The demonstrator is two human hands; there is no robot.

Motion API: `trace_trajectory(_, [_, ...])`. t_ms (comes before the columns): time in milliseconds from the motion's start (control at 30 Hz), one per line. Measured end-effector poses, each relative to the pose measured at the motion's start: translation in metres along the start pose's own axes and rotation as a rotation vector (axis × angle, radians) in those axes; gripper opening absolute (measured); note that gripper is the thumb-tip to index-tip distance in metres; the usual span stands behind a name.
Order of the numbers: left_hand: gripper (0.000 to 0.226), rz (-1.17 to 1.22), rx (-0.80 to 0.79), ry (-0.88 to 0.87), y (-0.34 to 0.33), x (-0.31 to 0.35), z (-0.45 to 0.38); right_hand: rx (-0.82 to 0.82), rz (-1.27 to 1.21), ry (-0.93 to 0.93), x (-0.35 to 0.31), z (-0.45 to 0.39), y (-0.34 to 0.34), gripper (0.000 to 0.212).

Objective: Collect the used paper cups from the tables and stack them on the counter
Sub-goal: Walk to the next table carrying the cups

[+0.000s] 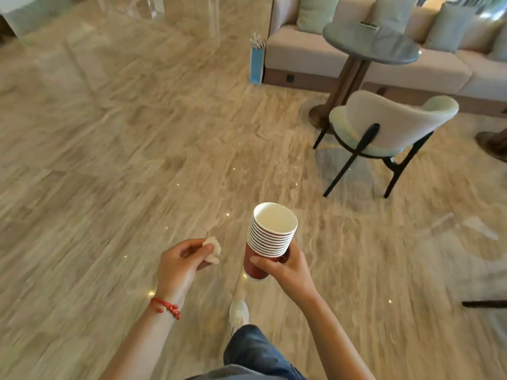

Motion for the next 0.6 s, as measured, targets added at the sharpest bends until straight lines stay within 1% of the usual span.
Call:
trace_trajectory(233, [0.011,0.019,0.026,-0.044,-0.049,0.082,-0.154,-0.022,-0.004,0.008,-0.058,-0.181,0.007,0.045])
trace_trajectory(400, [0.011,0.020,0.048,-0.031,-0.070,0.106,-0.256,-0.020,0.022,-0.005,-0.070,-0.290,0.001,0.052])
trace_trajectory(600, [0.011,0.008,0.010,-0.024,-0.096,0.139,-0.403,0.012,0.028,-0.005,-0.085,-0.438,-0.015,0.061])
Point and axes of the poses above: each hand's wrist, its own z-axis away from the middle knuckle, its own y-axis out of the back of the hand, x = y × z, the point moved 7 cm from there along -z, towards the middle knuckle, and after that the axes turned 3 degrees about -z, right-handed, at the moved point
